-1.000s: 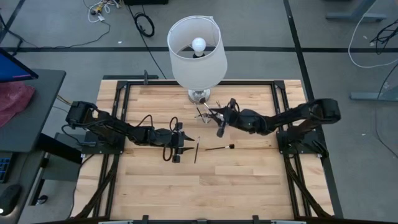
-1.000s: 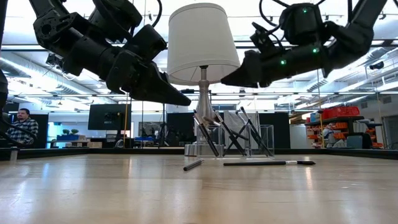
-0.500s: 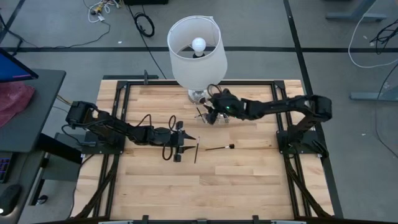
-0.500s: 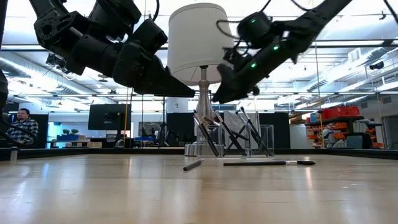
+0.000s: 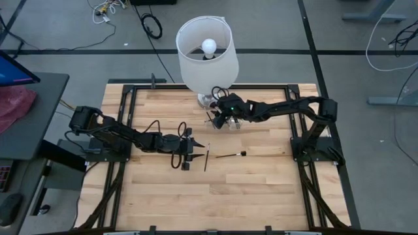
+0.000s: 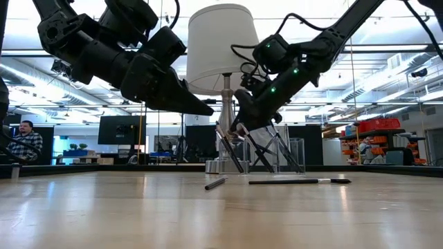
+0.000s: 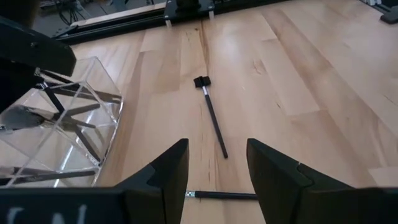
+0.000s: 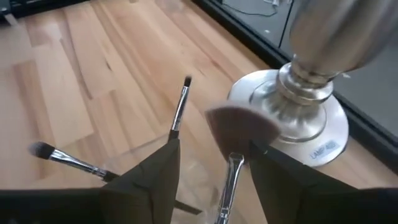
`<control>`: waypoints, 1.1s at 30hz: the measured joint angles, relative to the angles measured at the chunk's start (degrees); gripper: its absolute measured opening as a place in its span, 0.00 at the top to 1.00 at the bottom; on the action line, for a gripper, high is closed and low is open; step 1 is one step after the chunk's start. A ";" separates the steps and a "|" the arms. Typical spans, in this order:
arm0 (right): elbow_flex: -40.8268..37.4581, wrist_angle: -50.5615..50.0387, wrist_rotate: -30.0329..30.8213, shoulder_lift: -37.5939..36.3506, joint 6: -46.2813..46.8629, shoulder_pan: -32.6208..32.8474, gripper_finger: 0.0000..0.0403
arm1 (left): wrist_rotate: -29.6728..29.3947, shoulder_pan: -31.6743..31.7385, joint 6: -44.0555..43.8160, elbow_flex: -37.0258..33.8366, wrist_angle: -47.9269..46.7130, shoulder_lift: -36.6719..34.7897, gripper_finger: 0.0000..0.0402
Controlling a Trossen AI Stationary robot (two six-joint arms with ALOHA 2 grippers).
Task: Put items in baskets/containers
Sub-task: Put the black highlighter brush into the transparent organizer
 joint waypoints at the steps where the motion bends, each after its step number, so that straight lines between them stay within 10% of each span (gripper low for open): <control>1: 0.00 -0.19 -0.06 0.06 0.09 -0.03 0.52 | -0.01 0.00 0.00 0.00 -0.02 0.00 0.59; 13: -0.02 -0.34 -0.03 0.24 -3.89 0.05 0.57 | 0.01 0.00 0.05 0.00 -0.02 0.00 0.59; 27: -0.07 -3.83 -1.46 0.08 -4.93 0.13 0.96 | 0.01 0.00 0.07 0.00 -0.04 0.00 0.59; 33: -0.13 -4.68 -1.22 -1.55 -5.38 2.54 0.95 | 0.01 0.00 0.03 0.00 -0.28 0.00 0.59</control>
